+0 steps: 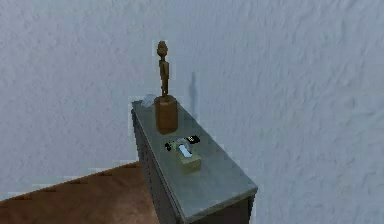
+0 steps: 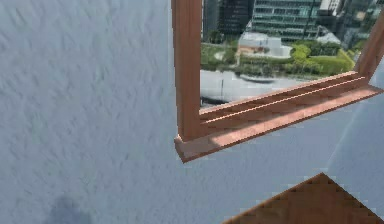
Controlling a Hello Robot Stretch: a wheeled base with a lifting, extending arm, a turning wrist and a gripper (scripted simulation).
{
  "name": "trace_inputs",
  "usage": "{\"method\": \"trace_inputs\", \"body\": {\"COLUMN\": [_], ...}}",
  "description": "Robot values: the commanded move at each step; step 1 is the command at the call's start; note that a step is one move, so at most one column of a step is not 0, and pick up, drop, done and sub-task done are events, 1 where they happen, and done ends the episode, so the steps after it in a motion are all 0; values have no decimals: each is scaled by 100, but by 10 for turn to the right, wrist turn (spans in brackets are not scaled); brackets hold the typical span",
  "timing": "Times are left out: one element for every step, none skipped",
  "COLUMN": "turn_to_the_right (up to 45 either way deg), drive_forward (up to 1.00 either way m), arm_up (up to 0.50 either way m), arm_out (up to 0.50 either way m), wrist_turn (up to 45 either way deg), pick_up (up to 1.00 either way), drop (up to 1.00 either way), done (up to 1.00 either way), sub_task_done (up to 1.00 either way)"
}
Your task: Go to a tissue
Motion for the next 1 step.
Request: {"method": "trace_inputs", "body": {"turn_to_the_right": [0], "drive_forward": [0], "arm_up": [0], "arm_out": [0], "wrist_turn": [0], "pick_up": [0], "drop": [0], "done": [100], "sub_task_done": [0]}}
